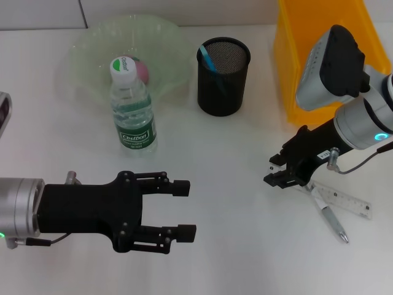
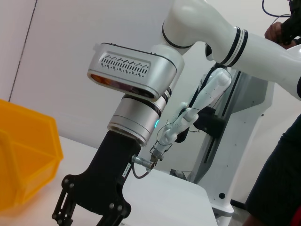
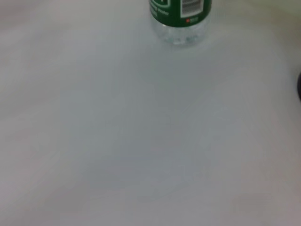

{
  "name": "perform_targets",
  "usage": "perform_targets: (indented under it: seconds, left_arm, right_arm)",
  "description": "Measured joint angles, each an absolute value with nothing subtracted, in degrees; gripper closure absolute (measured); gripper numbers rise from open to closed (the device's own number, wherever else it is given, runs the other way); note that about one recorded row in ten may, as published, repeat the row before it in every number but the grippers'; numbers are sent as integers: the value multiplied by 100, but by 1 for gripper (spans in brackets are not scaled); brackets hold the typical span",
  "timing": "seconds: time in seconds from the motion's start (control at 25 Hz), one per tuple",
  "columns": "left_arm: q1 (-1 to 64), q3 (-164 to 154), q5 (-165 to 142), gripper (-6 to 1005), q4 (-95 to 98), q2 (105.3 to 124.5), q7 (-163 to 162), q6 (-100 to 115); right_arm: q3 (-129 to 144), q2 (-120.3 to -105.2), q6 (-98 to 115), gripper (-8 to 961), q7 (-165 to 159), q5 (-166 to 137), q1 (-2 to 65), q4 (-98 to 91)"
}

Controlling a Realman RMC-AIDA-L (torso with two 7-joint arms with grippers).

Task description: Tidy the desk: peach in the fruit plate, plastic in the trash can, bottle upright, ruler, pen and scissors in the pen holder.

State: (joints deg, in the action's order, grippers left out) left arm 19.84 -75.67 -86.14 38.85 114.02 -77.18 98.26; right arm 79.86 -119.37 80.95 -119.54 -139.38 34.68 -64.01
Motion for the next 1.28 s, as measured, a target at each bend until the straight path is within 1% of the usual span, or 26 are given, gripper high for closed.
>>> perform_targets:
  seconds: [0.12, 0.32, 0.44, 0.56, 0.64, 0.76, 0.8, 0.84, 0.88, 0.92, 1.0, 1.04, 1.08, 1.24, 1.28]
  left_arm:
    - [1971, -7567, -8612, 215, 3885, 11412, -7720, 9872]
    - [1969, -7566, -8599, 215, 3885, 11412, -7722, 9888]
    - [1968, -7537, -8602, 215, 3885, 11414, -7723, 9899]
    - [1969, -7512, -8611, 215, 3885, 11419, -7725, 9943]
    - [1969, -7512, -8611, 215, 3885, 11419, -7725, 9943]
    - [1974, -7512, -8616, 215, 3877, 11419, -7726, 9954]
    - [1982, -7512, -8616, 215, 3872, 11418, -7726, 9956]
    - [1982, -7512, -8616, 215, 3872, 11418, -7726, 9956]
    - [1982, -7512, -8616, 215, 3872, 11418, -7726, 9956]
    - [1982, -7513, -8616, 215, 3871, 11418, -7726, 9948]
    - [1992, -7515, -8616, 215, 3837, 11420, -7725, 9902]
    - [2008, -7515, -8616, 215, 3824, 11416, -7725, 9892]
    - [2008, -7515, -8616, 215, 3824, 11416, -7725, 9892]
    - [1992, -7491, -8616, 215, 3823, 11413, -7719, 9887]
    - [1983, -7473, -8616, 215, 3819, 11413, -7706, 9884]
  right_arm:
    - [7976, -11936, 8113, 564, -11955, -13930, 3431, -6478]
    - [7591, -11921, 8239, 565, -12002, -13559, 3206, -7051]
    - [6483, -11921, 8692, 565, -12239, -12719, 3040, -7846]
    - [6020, -11922, 8681, 566, -12269, -12123, 2942, -8052]
    - [5618, -11919, 8271, 558, -12201, -11153, 2865, -7844]
    - [5540, -11918, 7845, 545, -11981, -10580, 2869, -7407]
    - [5546, -11918, 7577, 541, -11741, -10249, 2905, -7098]
    - [5595, -11926, 7070, 537, -11102, -9607, 3043, -6390]
    - [5595, -11926, 7070, 532, -11102, -9607, 3043, -6390]
    - [5630, -11931, 6796, 528, -10641, -9206, 3162, -5953]
    - [5702, -11930, 6412, 520, -9740, -8468, 3517, -4986]
    - [5728, -11930, 6154, 516, -8922, -7863, 3913, -4056]
    - [5728, -11930, 6154, 512, -8922, -7863, 3913, -4056]
    - [5732, -11963, 5777, 495, -7392, -6979, 4529, -2779]
    - [5732, -11963, 5777, 491, -7392, -6979, 4529, -2779]
